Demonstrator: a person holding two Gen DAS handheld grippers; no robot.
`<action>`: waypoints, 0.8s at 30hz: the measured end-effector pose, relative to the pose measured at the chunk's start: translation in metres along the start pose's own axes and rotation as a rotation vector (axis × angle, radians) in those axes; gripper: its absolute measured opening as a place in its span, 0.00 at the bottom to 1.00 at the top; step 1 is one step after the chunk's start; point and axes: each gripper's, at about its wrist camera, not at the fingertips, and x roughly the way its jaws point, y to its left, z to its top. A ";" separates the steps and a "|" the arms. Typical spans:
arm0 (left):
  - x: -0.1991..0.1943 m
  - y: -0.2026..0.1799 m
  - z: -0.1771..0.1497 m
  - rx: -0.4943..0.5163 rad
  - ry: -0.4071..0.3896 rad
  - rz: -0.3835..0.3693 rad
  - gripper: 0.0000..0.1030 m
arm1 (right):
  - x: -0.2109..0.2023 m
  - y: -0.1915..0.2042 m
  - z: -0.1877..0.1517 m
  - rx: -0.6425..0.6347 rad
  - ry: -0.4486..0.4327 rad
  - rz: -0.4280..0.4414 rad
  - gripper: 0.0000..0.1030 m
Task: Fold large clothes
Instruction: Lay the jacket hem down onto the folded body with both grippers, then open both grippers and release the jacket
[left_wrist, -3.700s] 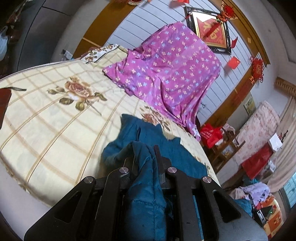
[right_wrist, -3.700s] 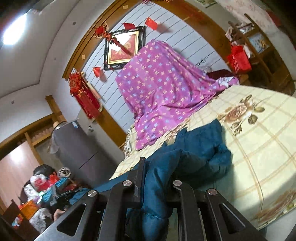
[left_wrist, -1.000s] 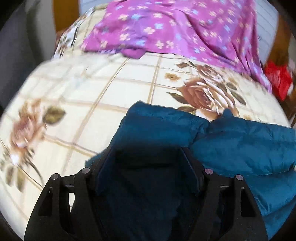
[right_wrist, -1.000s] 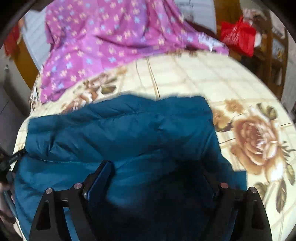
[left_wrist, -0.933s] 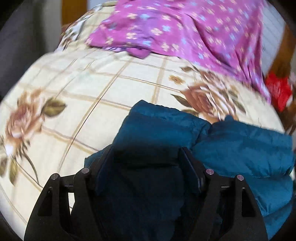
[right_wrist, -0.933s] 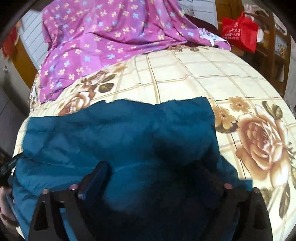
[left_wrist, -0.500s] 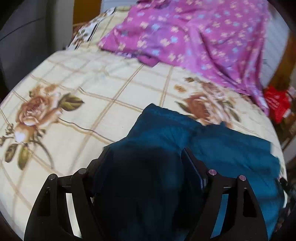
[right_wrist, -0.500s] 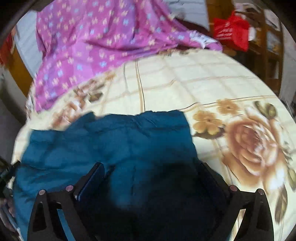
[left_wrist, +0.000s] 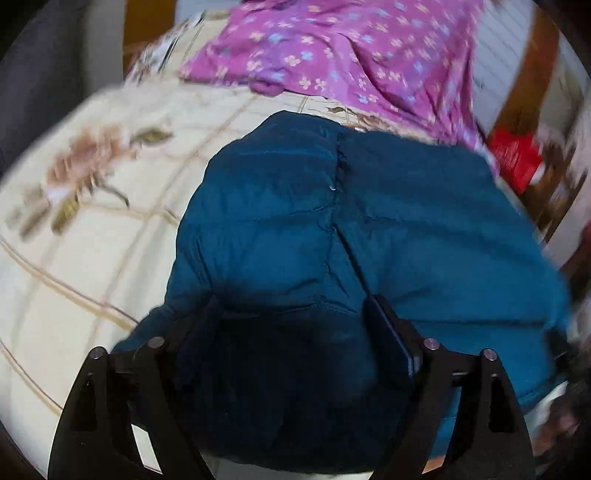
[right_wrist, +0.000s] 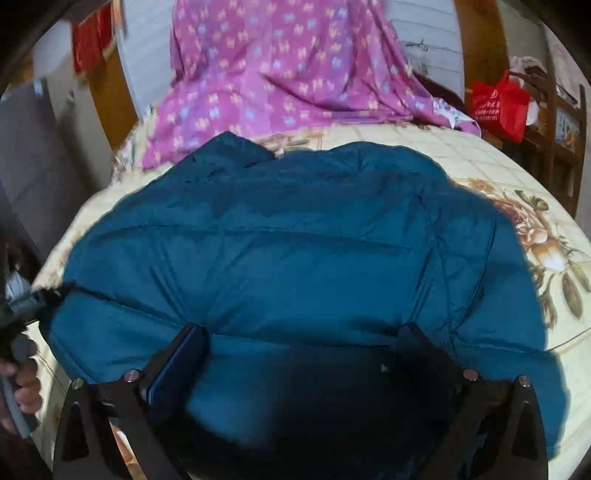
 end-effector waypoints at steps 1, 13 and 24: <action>0.000 -0.002 -0.001 -0.007 -0.004 0.008 0.81 | 0.000 0.000 0.001 -0.003 0.013 -0.001 1.00; 0.002 -0.010 -0.013 0.031 -0.048 0.083 0.81 | -0.012 -0.005 -0.005 0.048 0.002 -0.013 1.00; -0.038 0.041 0.028 -0.061 -0.161 -0.010 0.81 | -0.044 -0.031 0.009 0.049 -0.085 0.001 1.00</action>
